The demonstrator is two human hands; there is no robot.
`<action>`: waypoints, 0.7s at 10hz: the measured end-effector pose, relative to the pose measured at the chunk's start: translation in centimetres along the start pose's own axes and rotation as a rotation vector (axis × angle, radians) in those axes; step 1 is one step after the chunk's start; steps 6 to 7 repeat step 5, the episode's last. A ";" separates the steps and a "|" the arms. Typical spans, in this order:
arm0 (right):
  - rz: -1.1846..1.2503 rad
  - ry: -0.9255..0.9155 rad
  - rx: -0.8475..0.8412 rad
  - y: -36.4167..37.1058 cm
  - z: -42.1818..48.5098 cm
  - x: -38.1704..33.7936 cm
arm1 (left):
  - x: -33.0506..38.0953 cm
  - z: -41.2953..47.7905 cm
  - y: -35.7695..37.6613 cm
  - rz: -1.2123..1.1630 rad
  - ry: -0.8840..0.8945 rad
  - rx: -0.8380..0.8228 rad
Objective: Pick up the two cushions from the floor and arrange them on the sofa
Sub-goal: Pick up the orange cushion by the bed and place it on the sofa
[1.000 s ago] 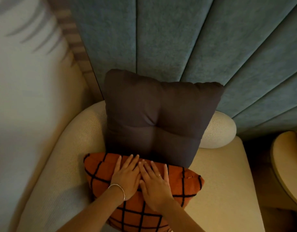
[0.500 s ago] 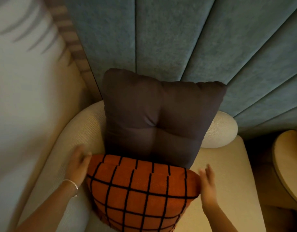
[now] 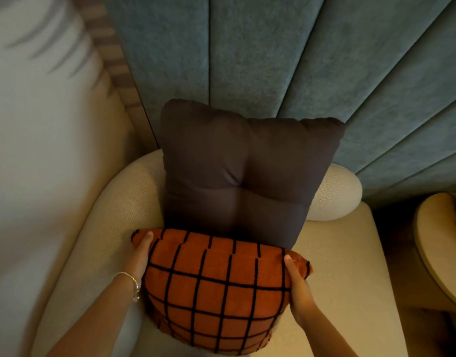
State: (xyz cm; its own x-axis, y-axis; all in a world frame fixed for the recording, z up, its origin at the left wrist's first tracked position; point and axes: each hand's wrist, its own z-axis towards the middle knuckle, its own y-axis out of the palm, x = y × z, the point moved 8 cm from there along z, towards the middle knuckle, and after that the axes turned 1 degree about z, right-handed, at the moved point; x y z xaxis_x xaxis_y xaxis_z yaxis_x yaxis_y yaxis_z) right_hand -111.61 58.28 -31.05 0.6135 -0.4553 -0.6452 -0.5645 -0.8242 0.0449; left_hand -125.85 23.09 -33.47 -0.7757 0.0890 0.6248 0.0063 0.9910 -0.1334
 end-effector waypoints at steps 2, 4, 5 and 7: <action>-0.169 -0.220 0.209 -4.5 -1.5 -2.8 | 5.3 -4.6 -4.0 0.063 0.511 0.393; -0.162 -0.289 0.289 -7.1 -6.5 -4.2 | 4.7 -10.0 -5.2 -0.186 0.600 0.419; -0.158 -0.334 0.218 -6.3 -9.9 -4.9 | 5.0 -11.6 -4.9 -0.118 0.639 0.307; -0.158 -0.334 0.218 -6.3 -9.9 -4.9 | 5.0 -11.6 -4.9 -0.118 0.639 0.307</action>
